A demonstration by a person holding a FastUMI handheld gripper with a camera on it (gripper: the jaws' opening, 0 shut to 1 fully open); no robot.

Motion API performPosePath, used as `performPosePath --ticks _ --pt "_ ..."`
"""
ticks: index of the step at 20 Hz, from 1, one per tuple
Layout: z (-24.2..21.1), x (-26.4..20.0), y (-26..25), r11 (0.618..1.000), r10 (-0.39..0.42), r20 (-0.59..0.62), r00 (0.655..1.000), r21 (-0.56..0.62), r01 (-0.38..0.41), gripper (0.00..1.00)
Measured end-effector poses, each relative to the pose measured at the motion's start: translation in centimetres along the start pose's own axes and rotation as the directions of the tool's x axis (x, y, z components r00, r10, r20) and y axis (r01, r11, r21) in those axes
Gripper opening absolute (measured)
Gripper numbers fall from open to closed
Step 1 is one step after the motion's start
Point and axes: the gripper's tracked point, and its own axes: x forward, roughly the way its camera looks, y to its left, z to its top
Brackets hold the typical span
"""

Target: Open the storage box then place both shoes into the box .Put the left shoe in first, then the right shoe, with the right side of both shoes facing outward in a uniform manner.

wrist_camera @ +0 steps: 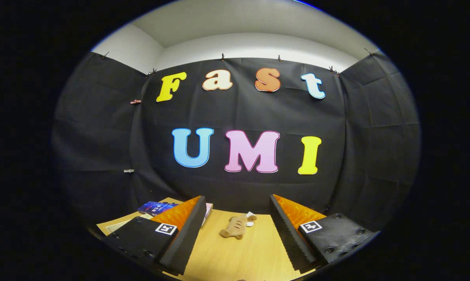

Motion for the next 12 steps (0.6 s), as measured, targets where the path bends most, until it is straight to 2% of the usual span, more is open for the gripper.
performPosePath --ticks 5,8,12 --pt "-3.9 -1.0 -3.3 0.985 -0.087 -0.092 0.992 0.139 0.099 0.98" --pt "-4.1 -1.4 -4.3 0.976 -0.150 -0.079 0.986 0.146 0.160 0.98" --pt "-4.5 -1.6 -4.0 0.971 -0.211 -0.100 0.972 0.089 0.220 0.98"
